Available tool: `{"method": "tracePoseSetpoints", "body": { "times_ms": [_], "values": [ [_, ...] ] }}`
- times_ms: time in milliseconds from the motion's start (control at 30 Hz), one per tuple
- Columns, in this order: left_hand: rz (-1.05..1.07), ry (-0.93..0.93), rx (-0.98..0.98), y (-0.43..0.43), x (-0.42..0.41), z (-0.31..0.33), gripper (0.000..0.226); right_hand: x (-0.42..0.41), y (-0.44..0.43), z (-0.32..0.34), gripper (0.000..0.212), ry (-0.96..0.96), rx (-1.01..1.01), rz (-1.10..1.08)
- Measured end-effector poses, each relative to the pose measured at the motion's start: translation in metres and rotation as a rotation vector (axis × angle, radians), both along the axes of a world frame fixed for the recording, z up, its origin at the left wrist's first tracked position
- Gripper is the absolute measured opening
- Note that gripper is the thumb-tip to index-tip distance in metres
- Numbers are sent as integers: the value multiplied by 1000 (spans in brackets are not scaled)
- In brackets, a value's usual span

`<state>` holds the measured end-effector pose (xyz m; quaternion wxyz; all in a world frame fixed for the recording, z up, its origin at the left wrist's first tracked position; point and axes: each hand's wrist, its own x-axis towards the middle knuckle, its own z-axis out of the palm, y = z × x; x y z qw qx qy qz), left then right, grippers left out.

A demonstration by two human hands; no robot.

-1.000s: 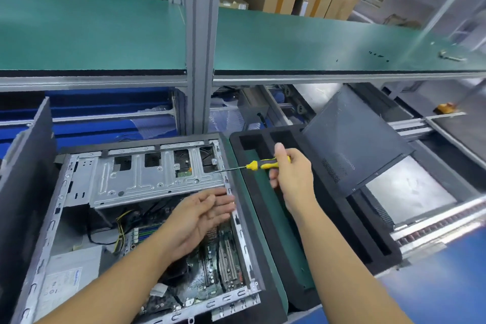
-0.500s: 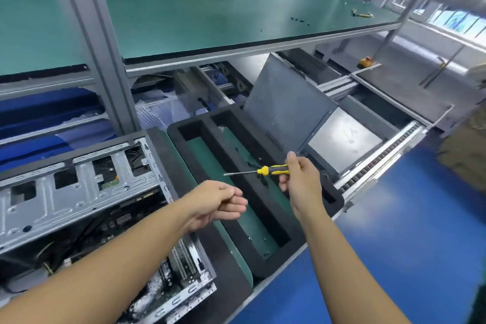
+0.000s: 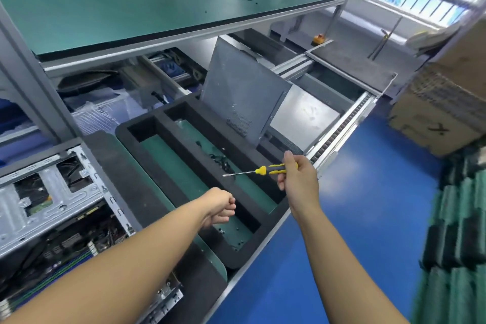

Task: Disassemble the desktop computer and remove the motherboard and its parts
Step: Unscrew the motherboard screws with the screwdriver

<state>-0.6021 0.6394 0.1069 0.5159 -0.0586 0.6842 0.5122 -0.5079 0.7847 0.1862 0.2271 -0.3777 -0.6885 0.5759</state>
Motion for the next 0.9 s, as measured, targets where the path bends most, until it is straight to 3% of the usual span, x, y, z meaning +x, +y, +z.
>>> {"method": "tracePoseSetpoints", "body": {
  "times_ms": [133,300,400,533,700,900],
  "values": [
    [36,-19,12,-2,-4,-4,19,-3,1,-1,29,0,-19,-10],
    [67,201,-64,-11,-14,2,26,-11,-2,-1,28,10,-47,-1],
    [105,231,46,-25,-21,20,30,-22,-10,1,29,18,-47,34],
    [171,481,97,-52,-32,48,29,-45,-34,7,34,72,-68,100],
    [364,429,161,-101,-43,70,26,-77,-82,20,36,105,-66,237],
    [183,304,217,-187,-46,75,20,-100,-141,29,36,144,-98,420]
  ]
}}
